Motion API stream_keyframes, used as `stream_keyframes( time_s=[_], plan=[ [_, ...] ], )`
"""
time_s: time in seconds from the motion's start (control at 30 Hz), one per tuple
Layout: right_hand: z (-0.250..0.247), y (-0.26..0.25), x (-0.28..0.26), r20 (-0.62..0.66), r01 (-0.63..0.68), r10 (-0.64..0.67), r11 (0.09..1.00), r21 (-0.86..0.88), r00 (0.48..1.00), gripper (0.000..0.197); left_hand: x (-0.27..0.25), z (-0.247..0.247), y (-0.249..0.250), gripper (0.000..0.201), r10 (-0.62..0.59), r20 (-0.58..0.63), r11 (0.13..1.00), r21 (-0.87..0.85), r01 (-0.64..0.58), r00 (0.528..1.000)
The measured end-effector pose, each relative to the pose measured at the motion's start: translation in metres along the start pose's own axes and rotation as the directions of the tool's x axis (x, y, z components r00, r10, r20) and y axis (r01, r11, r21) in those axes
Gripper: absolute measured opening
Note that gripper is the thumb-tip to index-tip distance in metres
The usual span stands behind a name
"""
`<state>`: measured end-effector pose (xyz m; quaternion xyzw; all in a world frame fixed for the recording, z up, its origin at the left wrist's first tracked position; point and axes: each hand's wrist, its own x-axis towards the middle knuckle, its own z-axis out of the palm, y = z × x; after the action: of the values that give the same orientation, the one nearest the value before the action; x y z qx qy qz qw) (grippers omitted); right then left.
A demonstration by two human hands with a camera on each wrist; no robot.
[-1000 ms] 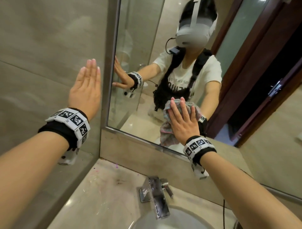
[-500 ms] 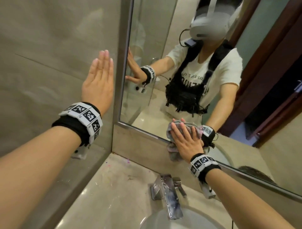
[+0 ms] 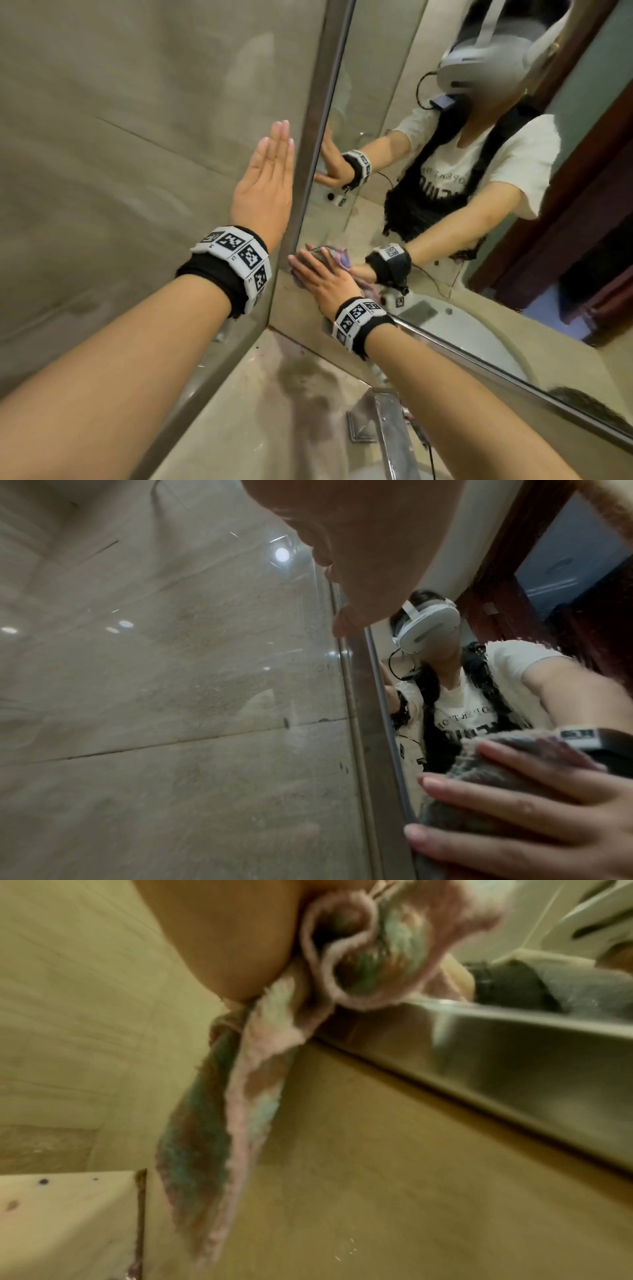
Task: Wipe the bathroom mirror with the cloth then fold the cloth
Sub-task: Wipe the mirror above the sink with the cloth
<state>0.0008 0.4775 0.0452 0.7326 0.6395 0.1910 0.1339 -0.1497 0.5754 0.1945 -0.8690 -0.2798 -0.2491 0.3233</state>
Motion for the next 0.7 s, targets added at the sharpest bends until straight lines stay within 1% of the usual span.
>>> stream_keyframes(
  time_s=[0.07, 0.13, 0.2, 0.27, 0.37, 0.4, 0.47, 0.5, 0.57, 0.63, 0.7],
  plan=[
    [0.004, 0.000, 0.006, -0.003, 0.064, -0.066, 0.975, -0.212, 0.998, 0.086, -0.001, 0.000, 0.002, 0.066, 0.000, -0.007, 0.999, 0.039, 0.000, 1.000],
    [0.001, 0.000, 0.006, -0.033, 0.083, -0.095, 0.960, -0.268, 0.995, 0.096, -0.001, 0.002, 0.001, 0.074, -0.011, -0.007, 0.997, 0.071, 0.011, 1.000],
    [-0.003, 0.002, 0.007, -0.070, 0.095, -0.121, 0.949, -0.302, 0.990, 0.091, -0.001, 0.002, 0.000, 0.076, -0.014, -0.016, 0.995, 0.097, 0.015, 1.000],
    [-0.009, 0.008, 0.008, -0.100, 0.122, -0.159, 0.945, -0.303, 0.982, 0.083, -0.001, -0.001, 0.000, 0.072, -0.011, -0.006, 0.993, 0.119, 0.012, 1.000],
    [-0.028, 0.026, 0.014, -0.119, 0.206, -0.250, 0.932, -0.298, 0.961, 0.083, -0.001, -0.004, 0.000, 0.069, -0.012, 0.024, 0.996, 0.085, 0.010, 1.000],
    [-0.039, 0.033, 0.016, -0.129, 0.220, -0.269, 0.927, -0.304, 0.955, 0.080, -0.001, -0.005, -0.001, 0.070, -0.013, 0.033, 0.997, 0.073, 0.011, 0.999],
    [-0.060, 0.049, 0.018, -0.130, 0.195, -0.244, 0.931, -0.308, 0.961, 0.069, -0.001, -0.006, -0.002, 0.072, -0.011, 0.058, 0.998, 0.055, 0.008, 0.998],
    [-0.070, 0.057, 0.017, -0.135, 0.173, -0.222, 0.937, -0.304, 0.966, 0.069, -0.002, -0.008, -0.002, 0.074, -0.007, 0.067, 0.999, 0.052, 0.004, 0.998],
    [-0.088, 0.072, 0.009, -0.168, 0.128, -0.183, 0.947, -0.295, 0.969, 0.073, -0.003, -0.009, -0.003, 0.073, 0.002, 0.076, 0.999, 0.042, -0.005, 0.997],
    [-0.106, 0.086, -0.002, -0.217, 0.088, -0.161, 0.946, -0.311, 0.963, 0.077, -0.003, -0.013, -0.004, 0.065, 0.010, 0.081, 1.000, 0.013, -0.011, 0.997],
    [-0.120, 0.097, -0.016, -0.249, 0.048, -0.134, 0.945, -0.323, 0.959, 0.078, -0.004, -0.016, -0.004, 0.061, 0.002, 0.115, 0.999, -0.054, 0.004, 0.993]
  ],
)
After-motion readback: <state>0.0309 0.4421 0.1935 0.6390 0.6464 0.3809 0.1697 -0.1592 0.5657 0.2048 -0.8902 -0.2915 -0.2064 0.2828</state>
